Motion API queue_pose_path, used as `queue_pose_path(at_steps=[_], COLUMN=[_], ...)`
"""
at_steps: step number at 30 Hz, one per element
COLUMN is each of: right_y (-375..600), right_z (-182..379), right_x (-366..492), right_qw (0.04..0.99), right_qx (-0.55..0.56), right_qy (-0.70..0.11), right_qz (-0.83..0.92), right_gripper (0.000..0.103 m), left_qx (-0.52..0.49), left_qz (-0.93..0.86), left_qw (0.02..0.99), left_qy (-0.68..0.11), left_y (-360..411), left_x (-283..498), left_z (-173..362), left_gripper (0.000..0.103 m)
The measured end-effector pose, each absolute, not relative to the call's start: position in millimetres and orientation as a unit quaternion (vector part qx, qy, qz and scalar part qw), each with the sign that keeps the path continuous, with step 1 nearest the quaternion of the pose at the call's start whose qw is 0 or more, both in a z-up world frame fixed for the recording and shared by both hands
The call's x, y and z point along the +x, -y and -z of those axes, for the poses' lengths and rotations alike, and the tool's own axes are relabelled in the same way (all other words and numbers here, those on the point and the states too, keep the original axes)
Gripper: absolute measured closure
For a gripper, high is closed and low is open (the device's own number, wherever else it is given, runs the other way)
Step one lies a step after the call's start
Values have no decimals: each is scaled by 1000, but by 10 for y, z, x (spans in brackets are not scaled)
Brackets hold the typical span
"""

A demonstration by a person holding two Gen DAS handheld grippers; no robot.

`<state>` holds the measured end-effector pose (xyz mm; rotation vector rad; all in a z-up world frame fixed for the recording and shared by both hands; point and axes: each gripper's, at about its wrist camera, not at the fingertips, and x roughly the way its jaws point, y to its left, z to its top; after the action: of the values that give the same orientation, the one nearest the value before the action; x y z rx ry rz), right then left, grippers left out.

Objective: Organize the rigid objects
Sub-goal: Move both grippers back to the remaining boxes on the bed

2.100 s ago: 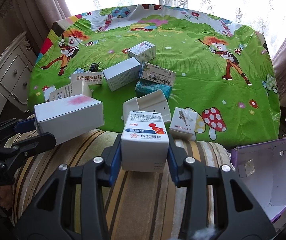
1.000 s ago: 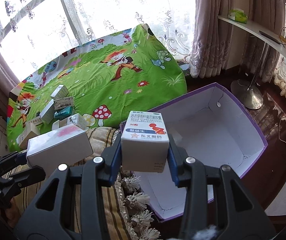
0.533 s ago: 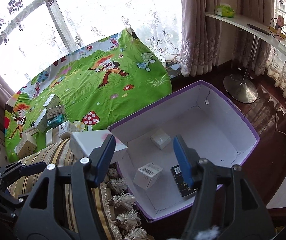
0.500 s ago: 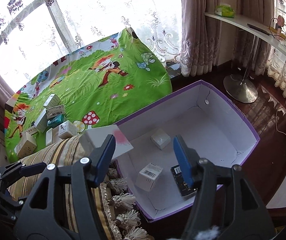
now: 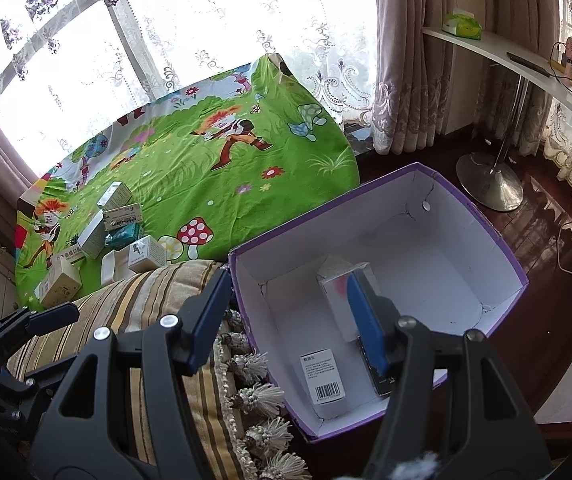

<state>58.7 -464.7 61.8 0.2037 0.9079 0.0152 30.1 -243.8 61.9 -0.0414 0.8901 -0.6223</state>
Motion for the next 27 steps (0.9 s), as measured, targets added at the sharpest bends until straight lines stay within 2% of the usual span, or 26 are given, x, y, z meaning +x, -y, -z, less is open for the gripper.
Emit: queue_pose_path(at_steps=[14,27], right_y=[4256,3790], right_z=[-695,-641], right_x=[625,758], right_qw=[893,883], right_qx=[68,31], right_qy=[-442,-460], right_qz=[-45,-86], right_gripper=[33,32], left_qx=[-97,-128], left_qz=[211,114], left_qw=[895,899], left_qy=[-381,-403], left_y=[1460,365], left_x=[331,245], left_z=[-794,-553], left_gripper=[27,27])
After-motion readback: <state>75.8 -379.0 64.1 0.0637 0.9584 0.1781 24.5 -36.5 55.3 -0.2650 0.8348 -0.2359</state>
